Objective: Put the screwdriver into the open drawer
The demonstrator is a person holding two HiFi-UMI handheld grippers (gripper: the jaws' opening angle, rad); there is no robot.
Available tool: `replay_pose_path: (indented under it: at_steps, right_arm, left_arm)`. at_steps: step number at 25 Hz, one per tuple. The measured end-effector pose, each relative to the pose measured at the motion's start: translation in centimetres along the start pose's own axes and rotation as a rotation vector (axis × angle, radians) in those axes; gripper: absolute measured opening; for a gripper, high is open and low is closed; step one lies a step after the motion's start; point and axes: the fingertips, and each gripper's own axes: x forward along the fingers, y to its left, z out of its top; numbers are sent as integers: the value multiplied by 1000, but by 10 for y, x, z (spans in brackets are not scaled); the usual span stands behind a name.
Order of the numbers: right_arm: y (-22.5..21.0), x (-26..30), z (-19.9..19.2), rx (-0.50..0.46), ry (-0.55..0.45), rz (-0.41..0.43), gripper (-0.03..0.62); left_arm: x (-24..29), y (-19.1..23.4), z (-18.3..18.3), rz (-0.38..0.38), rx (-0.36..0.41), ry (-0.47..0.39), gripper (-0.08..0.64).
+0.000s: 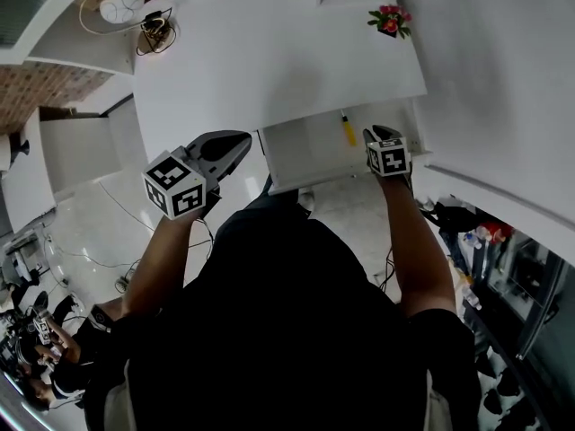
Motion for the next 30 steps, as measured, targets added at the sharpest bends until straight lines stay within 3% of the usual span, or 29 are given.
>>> replay_pose_path:
  at_steps: [15,30]
  right_arm:
    - [0,-123,37,90,-229,1,106]
    - [16,-223,50,94,-430,4,112]
  left_arm:
    - [-13,-53,21,-33,93,-42,18]
    - [-23,-102,22,-63,153,-64,18]
